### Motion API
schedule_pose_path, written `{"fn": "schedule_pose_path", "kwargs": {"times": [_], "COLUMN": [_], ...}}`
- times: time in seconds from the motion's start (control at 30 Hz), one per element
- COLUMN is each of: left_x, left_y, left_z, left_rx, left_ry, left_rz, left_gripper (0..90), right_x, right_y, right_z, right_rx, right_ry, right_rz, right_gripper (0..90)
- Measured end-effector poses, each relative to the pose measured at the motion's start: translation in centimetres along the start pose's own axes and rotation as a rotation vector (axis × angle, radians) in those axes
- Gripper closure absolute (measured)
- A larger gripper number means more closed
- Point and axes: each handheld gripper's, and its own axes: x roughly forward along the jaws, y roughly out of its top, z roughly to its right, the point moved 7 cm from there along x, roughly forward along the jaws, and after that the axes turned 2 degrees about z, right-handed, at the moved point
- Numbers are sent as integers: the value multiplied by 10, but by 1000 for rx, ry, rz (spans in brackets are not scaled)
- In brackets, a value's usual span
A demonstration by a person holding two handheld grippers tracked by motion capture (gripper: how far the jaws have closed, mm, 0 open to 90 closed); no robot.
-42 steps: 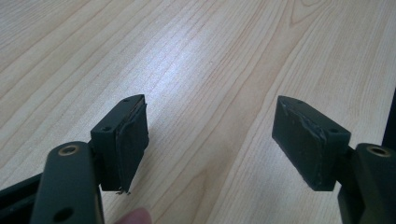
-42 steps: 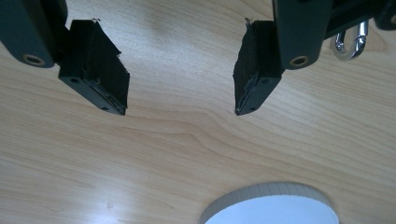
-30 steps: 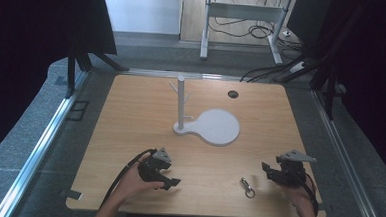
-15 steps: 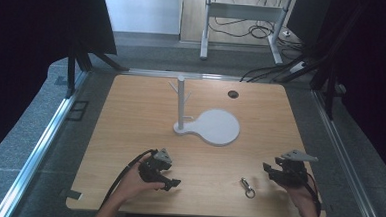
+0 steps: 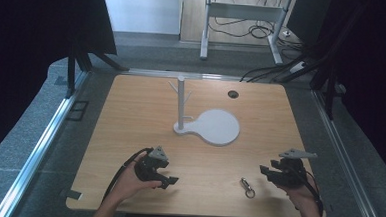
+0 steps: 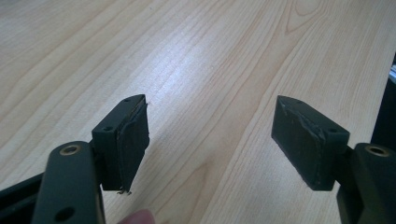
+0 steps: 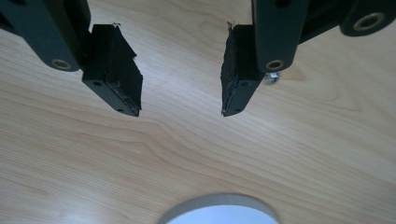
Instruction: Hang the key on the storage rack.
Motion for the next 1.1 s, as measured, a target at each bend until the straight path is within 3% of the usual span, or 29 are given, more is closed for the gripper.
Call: {"fn": "schedule_pose_path", "kwargs": {"times": [0.17, 0.43, 0.6, 0.9, 1.1], "left_x": [-1, 1, 0, 2, -1], "left_y": [0, 0, 0, 0, 2], "left_z": [-2, 0, 0, 2, 5], "left_rx": [4, 5, 2, 8, 2], "left_ry": [6, 6, 7, 0, -24], "left_rz": [-2, -8, -9, -12, 6], "left_gripper": [280, 280, 280, 280, 280], "right_x": [-11, -15, -10, -8, -5], "right_y": [8, 13, 12, 14, 15], "right_z": [-12, -21, -28, -44, -46], "right_rx": [-66, -93, -133, -190, -194], "right_ry": [-7, 21, 34, 37, 33], "right_rz": [-48, -93, -153, -176, -190], "right_gripper": [531, 549, 549, 546, 549]}}
